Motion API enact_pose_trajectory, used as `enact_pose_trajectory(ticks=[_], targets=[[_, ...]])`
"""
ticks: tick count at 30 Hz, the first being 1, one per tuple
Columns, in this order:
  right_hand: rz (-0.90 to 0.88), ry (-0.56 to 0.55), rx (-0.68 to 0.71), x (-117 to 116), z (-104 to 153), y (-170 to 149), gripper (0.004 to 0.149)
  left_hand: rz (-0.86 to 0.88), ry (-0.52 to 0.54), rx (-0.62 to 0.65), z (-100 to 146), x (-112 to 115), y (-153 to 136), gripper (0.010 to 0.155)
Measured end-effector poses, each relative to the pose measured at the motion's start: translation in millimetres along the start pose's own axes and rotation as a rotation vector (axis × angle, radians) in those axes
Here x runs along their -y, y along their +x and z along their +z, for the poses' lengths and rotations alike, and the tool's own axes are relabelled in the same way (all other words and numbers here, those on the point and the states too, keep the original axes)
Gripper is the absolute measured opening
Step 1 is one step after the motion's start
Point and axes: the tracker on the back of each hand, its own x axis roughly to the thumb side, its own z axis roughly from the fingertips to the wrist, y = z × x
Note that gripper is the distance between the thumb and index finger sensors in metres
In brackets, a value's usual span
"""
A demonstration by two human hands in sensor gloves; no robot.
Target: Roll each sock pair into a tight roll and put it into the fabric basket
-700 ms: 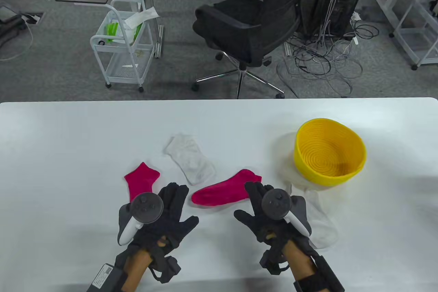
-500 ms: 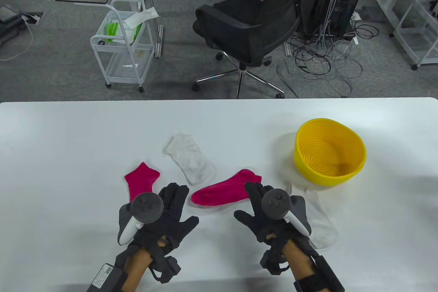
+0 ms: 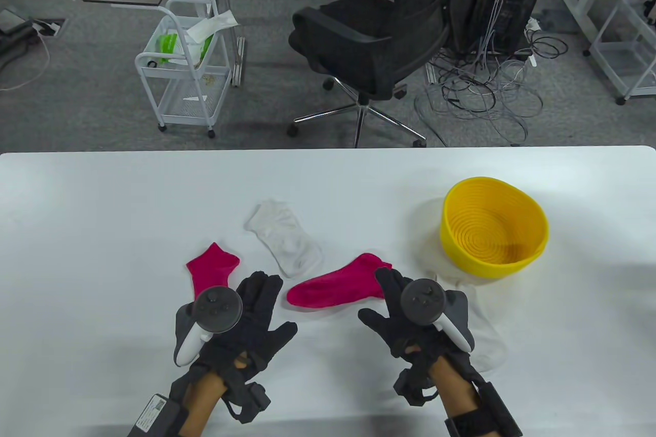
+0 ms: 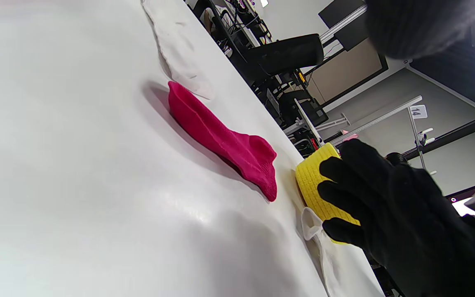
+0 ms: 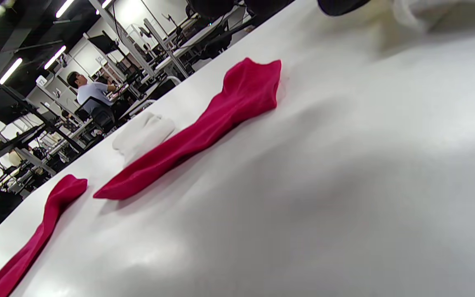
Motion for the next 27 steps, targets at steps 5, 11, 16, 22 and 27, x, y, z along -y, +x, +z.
enact_pose_trajectory(ticks=[5, 11, 16, 22, 27], targets=[[0.005, -0.053, -0.036, 12.3, -1.4, 2.6, 0.089, 0.007, 0.008, 0.017, 1.8, -2.5, 3.5, 0.086], [0.057, -0.136, -0.18, 24.1, -15.2, 9.3, 0.072, 0.015, 0.012, 0.023, 2.3, -5.1, 3.8, 0.085], [0.102, -0.176, -0.372, 20.1, -34.6, 8.9, 0.065, 0.023, 0.009, 0.022, 3.0, -6.4, 4.4, 0.085], [0.175, -0.132, -0.521, 2.1, -59.1, 4.4, 0.063, 0.039, 0.02, 0.023, 4.5, -10.8, 4.1, 0.085], [0.332, -0.151, -0.635, -13.2, -75.7, 5.4, 0.063, 0.04, 0.02, 0.021, 5.0, -15.0, 3.4, 0.085]])
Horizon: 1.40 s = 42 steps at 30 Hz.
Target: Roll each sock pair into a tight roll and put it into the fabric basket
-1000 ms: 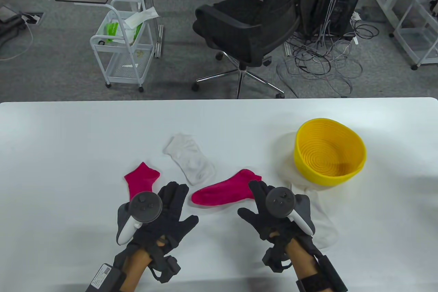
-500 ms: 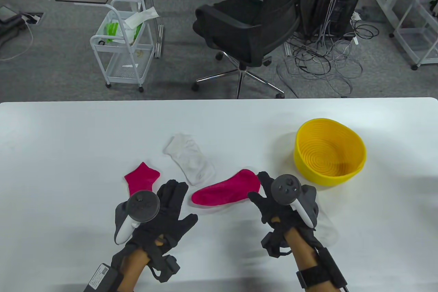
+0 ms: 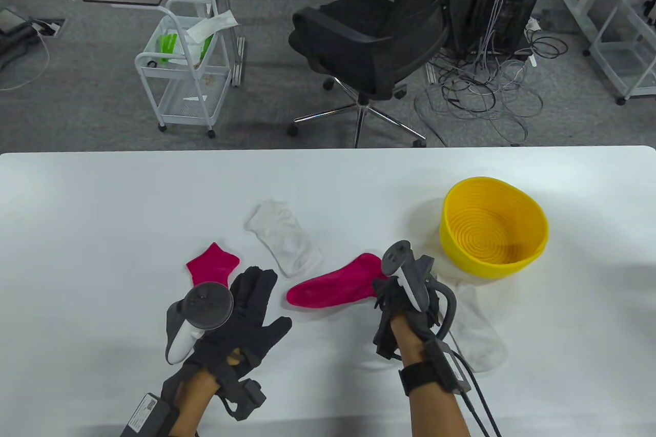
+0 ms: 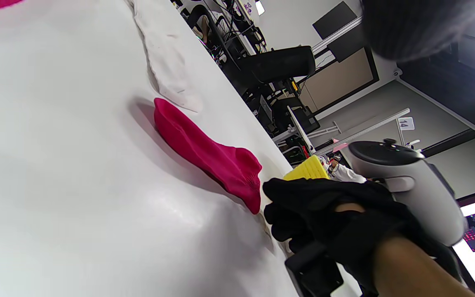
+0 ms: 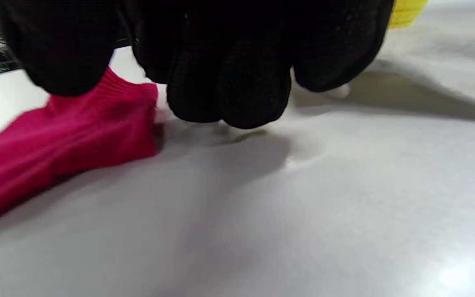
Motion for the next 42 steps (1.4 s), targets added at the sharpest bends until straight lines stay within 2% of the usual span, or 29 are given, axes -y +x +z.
enact_pose_trajectory(ticks=[2, 5, 9, 12, 15, 20, 27, 30, 33, 35, 37, 42], targets=[[0.026, 0.02, -0.02, -2.3, -2.7, 3.1, 0.065, 0.004, 0.002, 0.0, 0.1, -1.1, -0.4, 0.085], [0.071, -0.005, -0.034, -3.5, -6.8, 10.3, 0.066, 0.005, 0.0, -0.002, -0.1, -1.7, -1.0, 0.085], [0.149, -0.095, -0.038, -8.3, -9.7, 18.4, 0.062, 0.0, -0.004, -0.005, 0.0, -1.5, -0.9, 0.085], [0.153, -0.117, -0.039, -9.2, -8.9, 22.3, 0.058, -0.001, -0.008, -0.008, -0.7, -0.5, -1.0, 0.085], [0.132, -0.146, -0.033, -10.0, -7.7, 22.4, 0.048, -0.006, -0.013, -0.015, -1.3, 0.6, -2.5, 0.085], [0.097, -0.157, -0.021, -12.4, -8.8, 21.5, 0.045, -0.007, -0.014, -0.022, -1.2, 1.0, -2.6, 0.085], [-0.1, -0.061, -0.002, -6.1, -9.9, 12.7, 0.045, 0.014, 0.001, -0.016, 0.4, -2.9, -1.2, 0.085], [-0.227, -0.055, 0.041, 11.0, -3.8, 8.6, 0.047, 0.019, 0.004, -0.018, 0.8, -4.0, -1.3, 0.085], [-0.325, -0.074, 0.141, 30.1, 6.4, 7.1, 0.052, 0.027, 0.011, -0.017, 1.3, -5.5, -0.9, 0.085], [-0.413, -0.066, 0.208, 44.9, 17.3, 4.8, 0.045, 0.027, 0.016, -0.015, 1.8, -6.8, -0.6, 0.085], [-0.53, -0.012, 0.272, 58.5, 28.3, 2.8, 0.042, 0.035, 0.021, -0.015, 2.2, -8.1, -0.9, 0.085], [-0.608, 0.026, 0.467, 93.8, 61.4, 0.5, 0.04, 0.061, 0.035, -0.014, 4.3, -12.4, -1.6, 0.085]])
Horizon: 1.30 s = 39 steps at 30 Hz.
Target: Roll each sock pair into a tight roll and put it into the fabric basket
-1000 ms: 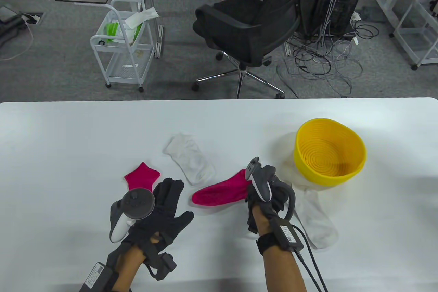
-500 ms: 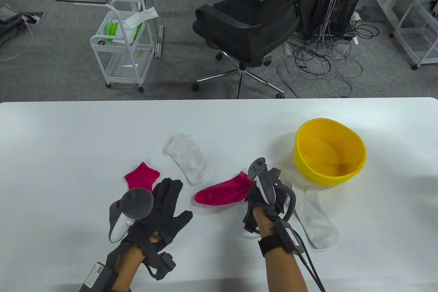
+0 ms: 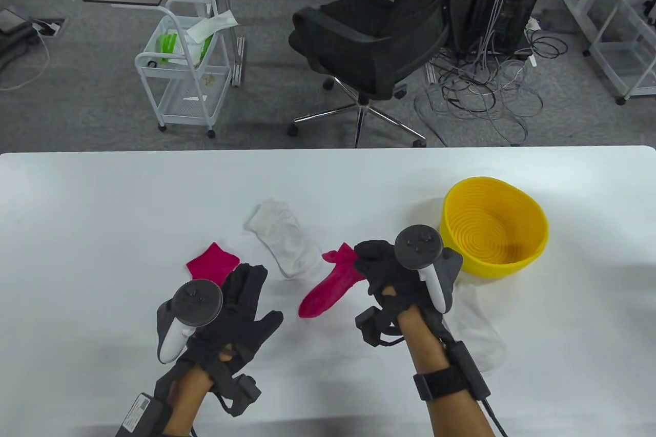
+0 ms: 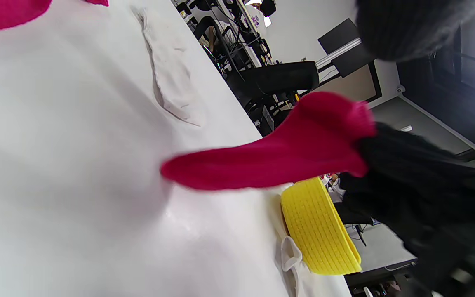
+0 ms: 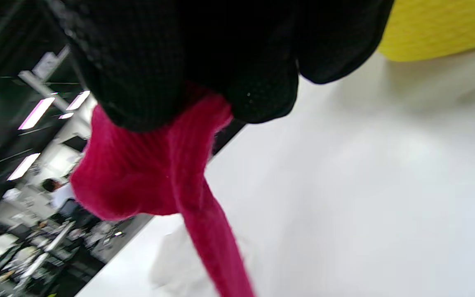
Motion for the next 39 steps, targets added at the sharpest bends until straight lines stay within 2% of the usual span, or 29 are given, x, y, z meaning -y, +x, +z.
enact_pose_trajectory(ticks=[5, 9, 12, 16, 18, 22, 30, 39], targets=[[-0.021, 0.174, 0.168, 16.9, 25.0, 23.0, 0.041, 0.038, 0.024, 0.009, 2.6, -8.6, 0.2, 0.085], [-0.015, 0.409, 0.243, 21.9, 40.0, 28.7, 0.041, 0.105, 0.033, 0.013, 3.9, -16.0, -2.3, 0.085], [-0.019, 0.614, 0.263, 10.1, 40.3, 21.9, 0.041, 0.121, 0.053, 0.004, 3.9, -19.0, -5.0, 0.085], [0.11, 0.719, 0.206, -24.3, 23.4, -1.5, 0.04, 0.115, 0.048, -0.019, 2.1, -18.4, -9.8, 0.085], [0.14, 0.705, 0.151, -39.1, 14.6, -13.3, 0.04, 0.108, 0.049, -0.024, 1.5, -17.9, -10.7, 0.085], [0.257, 0.587, 0.068, -64.3, -3.5, -32.9, 0.039, 0.095, 0.043, -0.03, 0.7, -16.5, -10.9, 0.084], [0.398, 0.276, 0.054, -78.8, -14.9, -39.6, 0.04, 0.082, 0.037, -0.044, 0.8, -15.0, -10.3, 0.084], [0.501, 0.12, 0.021, -101.1, -16.1, -47.2, 0.04, 0.055, 0.032, -0.059, 0.0, -12.6, -10.8, 0.085]])
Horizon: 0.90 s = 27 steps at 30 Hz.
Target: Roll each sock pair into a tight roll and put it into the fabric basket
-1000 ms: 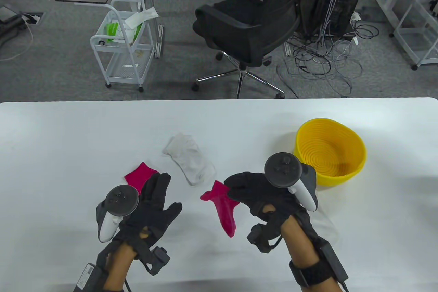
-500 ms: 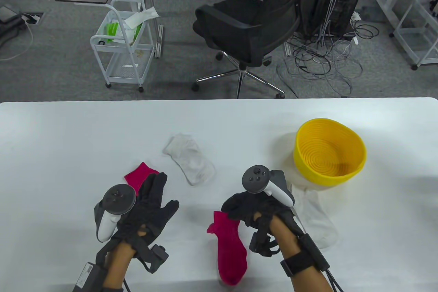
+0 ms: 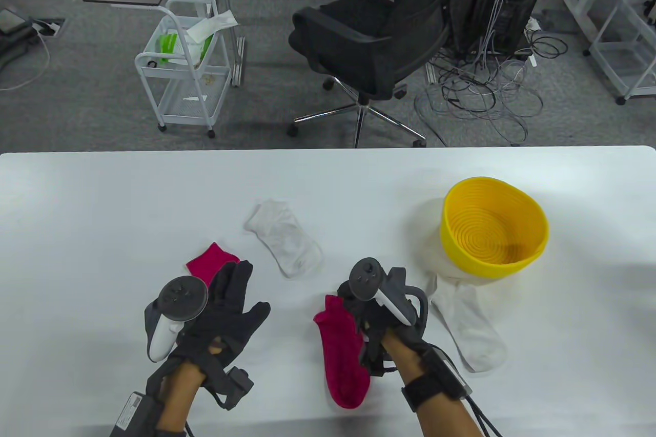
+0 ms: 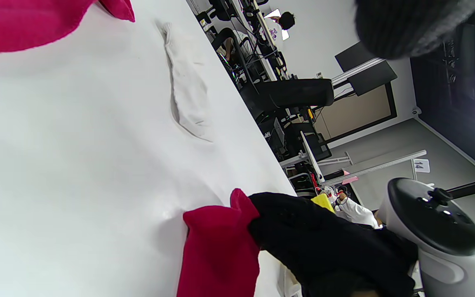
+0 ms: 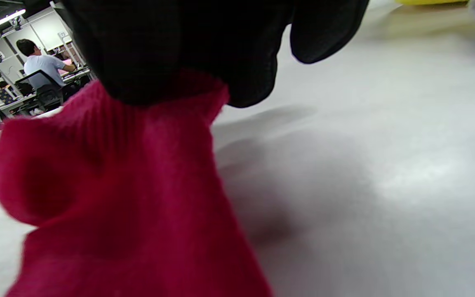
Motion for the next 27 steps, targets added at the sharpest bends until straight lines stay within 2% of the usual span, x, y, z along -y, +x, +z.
enact_pose_trajectory(ticks=[4, 6, 9, 14, 18, 22, 27], targets=[[0.053, -0.07, -0.039, -5.1, 1.1, 1.9, 0.041, -0.016, -0.006, -0.011, -1.2, 2.1, -1.3, 0.084], [0.065, -0.069, -0.04, -6.9, 0.9, 1.1, 0.044, -0.021, -0.006, -0.016, -1.6, 2.7, -1.9, 0.084], [0.051, -0.034, -0.041, -5.7, 1.1, -2.7, 0.06, -0.023, -0.008, -0.025, -1.8, 2.6, -2.3, 0.084], [0.043, -0.019, -0.033, 17.7, 9.7, -9.8, 0.075, -0.027, -0.019, -0.032, -1.7, 2.4, -2.9, 0.084], [-0.04, 0.006, -0.001, 42.5, 28.0, -16.6, 0.085, -0.036, -0.018, -0.041, -1.2, 2.2, -4.0, 0.084], [-0.114, 0.016, 0.043, 56.6, 47.6, -24.5, 0.089, -0.044, -0.018, -0.05, -1.1, 2.5, -5.6, 0.084], [-0.155, 0.05, 0.093, 61.6, 74.0, -38.1, 0.092, -0.034, -0.009, -0.042, -2.3, 2.3, -8.5, 0.084]])
